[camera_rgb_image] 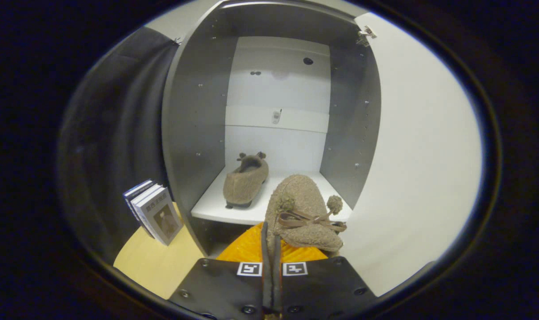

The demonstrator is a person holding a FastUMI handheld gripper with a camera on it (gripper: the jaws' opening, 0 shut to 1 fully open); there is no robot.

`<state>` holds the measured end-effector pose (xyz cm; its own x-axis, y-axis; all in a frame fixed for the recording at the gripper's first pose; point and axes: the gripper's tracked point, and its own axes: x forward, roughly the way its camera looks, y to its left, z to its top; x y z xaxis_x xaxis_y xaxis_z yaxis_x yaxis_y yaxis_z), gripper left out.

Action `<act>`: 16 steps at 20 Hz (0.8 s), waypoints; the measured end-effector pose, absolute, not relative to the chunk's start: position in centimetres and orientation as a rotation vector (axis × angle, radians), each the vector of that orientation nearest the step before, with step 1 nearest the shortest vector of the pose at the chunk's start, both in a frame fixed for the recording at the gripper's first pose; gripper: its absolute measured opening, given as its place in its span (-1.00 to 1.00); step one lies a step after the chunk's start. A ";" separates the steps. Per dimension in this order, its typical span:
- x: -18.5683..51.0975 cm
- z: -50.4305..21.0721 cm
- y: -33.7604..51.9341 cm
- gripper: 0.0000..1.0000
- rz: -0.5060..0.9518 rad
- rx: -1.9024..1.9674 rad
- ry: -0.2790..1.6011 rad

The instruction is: Open the shoe cabinet door, grab the shoes and put them into the shoe cabinet, then close the shoe cabinet door.

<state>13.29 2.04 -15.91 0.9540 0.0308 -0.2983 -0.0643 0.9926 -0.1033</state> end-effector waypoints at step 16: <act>34.7 -17.8 -0.7 -0.95 0.048 -0.119 0.377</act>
<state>34.74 -0.71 -17.81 0.9286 0.0248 -0.3702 -0.0692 0.9918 -0.1073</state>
